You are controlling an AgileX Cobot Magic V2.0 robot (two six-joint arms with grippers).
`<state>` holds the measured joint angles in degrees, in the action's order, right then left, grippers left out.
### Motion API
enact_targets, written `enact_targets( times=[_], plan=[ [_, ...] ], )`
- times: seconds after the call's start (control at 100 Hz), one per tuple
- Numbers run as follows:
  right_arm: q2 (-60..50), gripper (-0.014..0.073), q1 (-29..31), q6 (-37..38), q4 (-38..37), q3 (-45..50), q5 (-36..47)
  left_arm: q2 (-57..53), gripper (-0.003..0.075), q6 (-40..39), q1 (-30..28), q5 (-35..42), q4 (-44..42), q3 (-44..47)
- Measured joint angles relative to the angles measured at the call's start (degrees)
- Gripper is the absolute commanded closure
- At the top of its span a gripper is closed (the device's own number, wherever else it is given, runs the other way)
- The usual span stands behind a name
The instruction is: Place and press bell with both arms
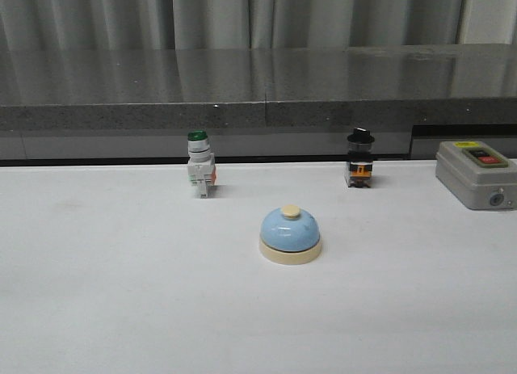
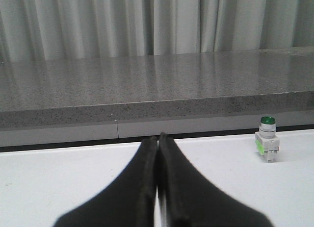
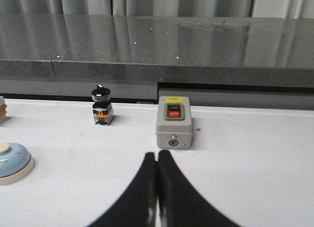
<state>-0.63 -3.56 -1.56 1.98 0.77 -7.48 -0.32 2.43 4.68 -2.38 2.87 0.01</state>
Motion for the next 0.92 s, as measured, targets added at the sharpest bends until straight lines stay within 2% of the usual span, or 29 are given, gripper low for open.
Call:
enact_targets(
  times=[0.28,0.92],
  plan=[
    [0.0,0.0654,0.0,0.0,0.0,0.7,3.2,0.0,0.0741,0.0,0.0,0.0,0.0,0.0],
    [0.0,0.0654,0.0,0.0,0.0,0.7,3.3,0.0,0.0741,0.0,0.0,0.0,0.0,0.0]
  ],
)
